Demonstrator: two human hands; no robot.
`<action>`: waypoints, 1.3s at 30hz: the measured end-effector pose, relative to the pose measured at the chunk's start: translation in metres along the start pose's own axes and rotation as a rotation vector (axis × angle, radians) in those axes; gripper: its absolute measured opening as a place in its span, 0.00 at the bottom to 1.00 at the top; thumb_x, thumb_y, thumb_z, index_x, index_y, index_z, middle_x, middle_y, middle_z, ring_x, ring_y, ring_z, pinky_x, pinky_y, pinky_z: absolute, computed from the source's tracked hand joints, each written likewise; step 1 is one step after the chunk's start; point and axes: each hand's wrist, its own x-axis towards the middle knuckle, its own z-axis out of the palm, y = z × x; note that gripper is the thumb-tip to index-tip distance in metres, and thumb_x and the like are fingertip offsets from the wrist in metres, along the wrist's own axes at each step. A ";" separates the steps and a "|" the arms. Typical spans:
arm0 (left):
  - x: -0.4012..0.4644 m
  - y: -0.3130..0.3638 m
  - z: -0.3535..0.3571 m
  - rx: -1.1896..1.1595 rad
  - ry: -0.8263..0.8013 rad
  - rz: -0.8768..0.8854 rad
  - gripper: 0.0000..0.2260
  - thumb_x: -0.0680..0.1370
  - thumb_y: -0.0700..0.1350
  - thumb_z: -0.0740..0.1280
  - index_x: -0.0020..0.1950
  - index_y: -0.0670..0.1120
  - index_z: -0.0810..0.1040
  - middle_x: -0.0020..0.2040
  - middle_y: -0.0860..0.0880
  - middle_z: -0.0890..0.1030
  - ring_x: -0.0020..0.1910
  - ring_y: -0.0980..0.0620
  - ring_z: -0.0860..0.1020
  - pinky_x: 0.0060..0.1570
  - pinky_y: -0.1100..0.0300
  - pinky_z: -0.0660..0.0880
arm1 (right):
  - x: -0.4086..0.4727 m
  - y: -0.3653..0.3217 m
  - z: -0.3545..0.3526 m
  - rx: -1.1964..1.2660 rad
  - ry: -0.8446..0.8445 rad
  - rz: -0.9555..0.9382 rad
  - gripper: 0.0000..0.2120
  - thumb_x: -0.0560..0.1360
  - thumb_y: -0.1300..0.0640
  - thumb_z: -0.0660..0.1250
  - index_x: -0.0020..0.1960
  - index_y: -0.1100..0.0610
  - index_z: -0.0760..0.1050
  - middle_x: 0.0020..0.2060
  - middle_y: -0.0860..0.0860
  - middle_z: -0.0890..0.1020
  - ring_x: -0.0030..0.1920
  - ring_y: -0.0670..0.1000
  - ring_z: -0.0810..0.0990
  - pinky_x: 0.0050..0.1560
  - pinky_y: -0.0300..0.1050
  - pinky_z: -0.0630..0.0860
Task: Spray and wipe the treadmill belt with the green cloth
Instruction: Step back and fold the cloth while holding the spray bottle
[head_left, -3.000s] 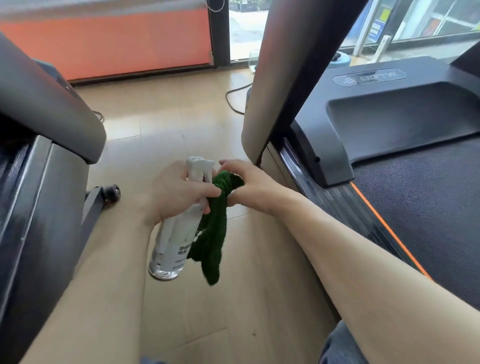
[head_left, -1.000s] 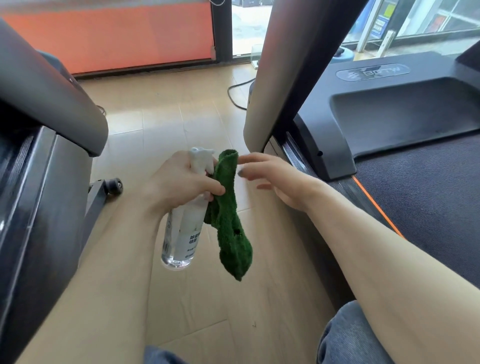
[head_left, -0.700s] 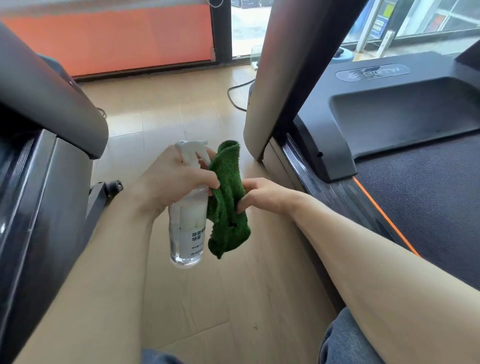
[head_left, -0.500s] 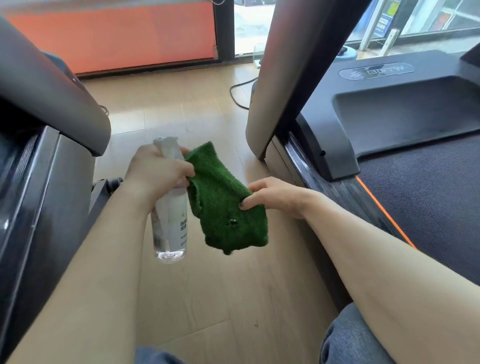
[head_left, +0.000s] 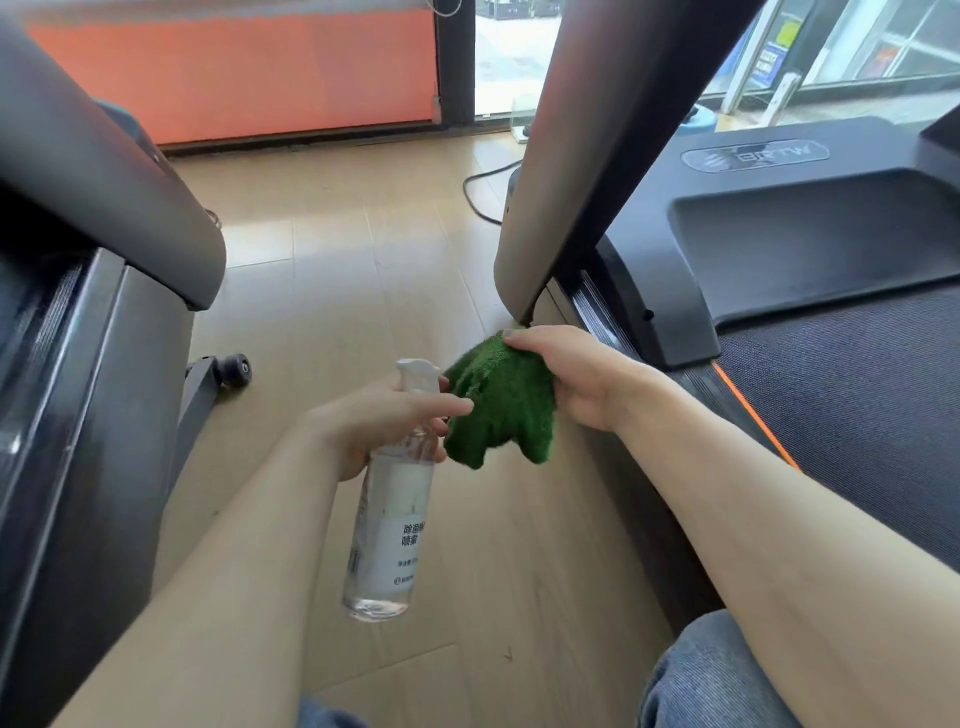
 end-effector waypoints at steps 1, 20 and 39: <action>0.001 0.000 0.001 -0.045 0.010 -0.009 0.21 0.77 0.48 0.77 0.68 0.51 0.75 0.59 0.36 0.83 0.36 0.48 0.84 0.43 0.53 0.84 | 0.000 -0.001 0.000 0.014 -0.009 -0.016 0.13 0.81 0.56 0.66 0.60 0.63 0.76 0.49 0.58 0.86 0.48 0.53 0.86 0.45 0.47 0.83; 0.039 0.005 -0.017 -0.276 0.498 0.142 0.11 0.75 0.38 0.75 0.53 0.52 0.85 0.43 0.45 0.87 0.33 0.48 0.84 0.47 0.47 0.85 | 0.037 -0.018 0.016 -0.138 0.008 -0.215 0.32 0.80 0.66 0.62 0.74 0.37 0.63 0.59 0.55 0.76 0.50 0.58 0.84 0.47 0.56 0.84; 0.010 0.134 -0.093 0.029 0.805 0.115 0.03 0.76 0.43 0.70 0.43 0.48 0.79 0.44 0.42 0.87 0.49 0.39 0.86 0.53 0.44 0.83 | 0.076 -0.167 0.063 -1.026 0.169 -0.464 0.12 0.73 0.62 0.66 0.55 0.54 0.80 0.50 0.53 0.75 0.50 0.55 0.74 0.43 0.43 0.70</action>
